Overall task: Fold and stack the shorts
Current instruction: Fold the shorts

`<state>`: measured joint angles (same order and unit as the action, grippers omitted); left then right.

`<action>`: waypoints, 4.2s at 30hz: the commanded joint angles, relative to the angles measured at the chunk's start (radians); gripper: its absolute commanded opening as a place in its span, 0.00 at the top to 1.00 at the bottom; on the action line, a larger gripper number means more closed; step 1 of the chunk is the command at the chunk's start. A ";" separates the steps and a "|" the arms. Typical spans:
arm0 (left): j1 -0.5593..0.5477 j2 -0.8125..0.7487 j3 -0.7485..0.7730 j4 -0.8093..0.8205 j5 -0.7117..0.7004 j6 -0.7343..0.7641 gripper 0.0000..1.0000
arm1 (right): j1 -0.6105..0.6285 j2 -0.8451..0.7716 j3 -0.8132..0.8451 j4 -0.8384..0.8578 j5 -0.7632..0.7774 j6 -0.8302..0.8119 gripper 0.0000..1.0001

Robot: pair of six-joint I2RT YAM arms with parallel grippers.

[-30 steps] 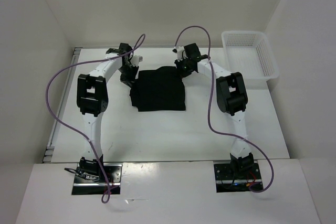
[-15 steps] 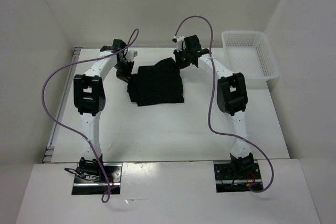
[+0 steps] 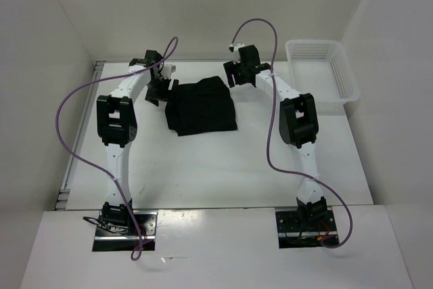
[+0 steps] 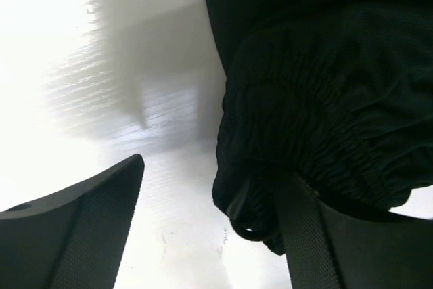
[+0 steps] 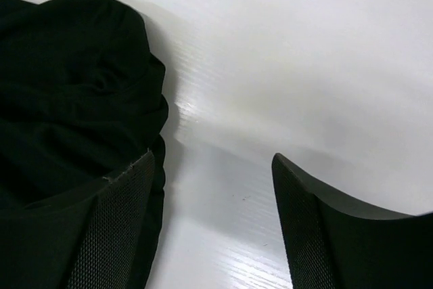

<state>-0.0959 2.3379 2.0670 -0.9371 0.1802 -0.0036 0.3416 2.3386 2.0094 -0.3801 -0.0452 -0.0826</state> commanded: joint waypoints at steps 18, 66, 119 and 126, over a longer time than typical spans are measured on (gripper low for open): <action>0.182 -0.363 -0.102 0.089 -0.047 0.004 0.00 | -0.003 -0.530 -0.547 0.037 0.085 -0.146 0.12; 0.501 -0.689 -0.674 0.185 0.104 0.004 0.00 | -0.003 -0.653 -0.758 0.044 -0.312 0.137 0.00; 0.571 -0.732 -0.645 0.139 0.134 0.004 0.00 | 0.040 -0.746 -0.348 -0.241 0.093 -0.154 0.00; 0.571 -0.690 -0.607 0.139 0.183 0.004 0.00 | -0.006 -0.912 -0.576 -0.185 0.321 -0.175 0.00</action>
<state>0.4709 1.6360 1.4235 -0.7990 0.3168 -0.0040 0.3660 1.4525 1.5173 -0.5484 0.1314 -0.2337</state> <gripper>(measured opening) 0.998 0.999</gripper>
